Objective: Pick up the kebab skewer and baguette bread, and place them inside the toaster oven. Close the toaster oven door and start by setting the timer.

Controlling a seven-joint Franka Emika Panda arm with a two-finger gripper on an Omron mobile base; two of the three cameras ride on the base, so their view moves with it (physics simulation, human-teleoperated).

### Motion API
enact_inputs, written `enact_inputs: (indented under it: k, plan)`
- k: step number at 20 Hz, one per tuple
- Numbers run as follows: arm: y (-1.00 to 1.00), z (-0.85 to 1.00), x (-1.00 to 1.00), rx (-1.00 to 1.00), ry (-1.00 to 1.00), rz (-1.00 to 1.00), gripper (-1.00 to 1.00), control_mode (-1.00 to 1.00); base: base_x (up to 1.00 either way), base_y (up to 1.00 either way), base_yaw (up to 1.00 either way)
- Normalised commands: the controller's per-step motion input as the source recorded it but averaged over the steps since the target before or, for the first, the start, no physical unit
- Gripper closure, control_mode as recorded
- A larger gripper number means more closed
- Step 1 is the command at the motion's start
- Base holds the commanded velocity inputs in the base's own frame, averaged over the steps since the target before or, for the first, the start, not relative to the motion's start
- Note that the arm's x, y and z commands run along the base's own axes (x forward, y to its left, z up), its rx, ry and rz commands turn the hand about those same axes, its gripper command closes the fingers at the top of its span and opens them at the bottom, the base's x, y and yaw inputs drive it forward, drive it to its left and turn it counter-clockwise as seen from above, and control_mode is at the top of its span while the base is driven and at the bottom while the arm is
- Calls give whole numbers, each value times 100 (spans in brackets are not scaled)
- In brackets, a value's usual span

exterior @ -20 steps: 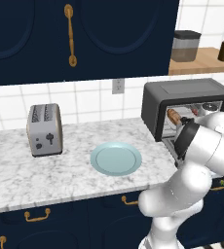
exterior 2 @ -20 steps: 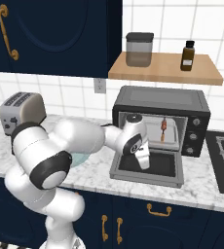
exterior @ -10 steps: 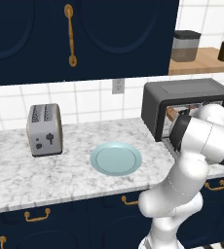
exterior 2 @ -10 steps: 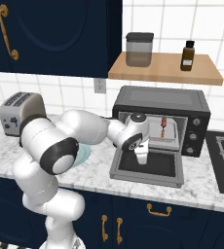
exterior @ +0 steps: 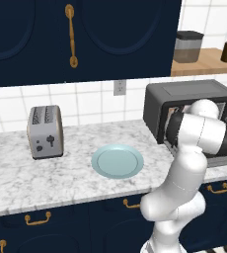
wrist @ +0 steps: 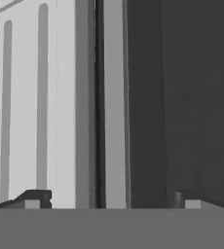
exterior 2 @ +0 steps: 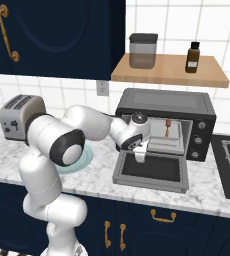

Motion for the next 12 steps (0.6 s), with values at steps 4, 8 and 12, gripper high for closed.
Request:
enact_inputs:
  k: [4,8,12]
  plan:
    - [7,0,22,3,-5,-11,-100,-100,0,0,0]
    - [0,0,-46,1,-2,-9,-100,-100,0,0,0]
    - [0,16,-82,3,-1,-2,-100,-100,0,0,0]
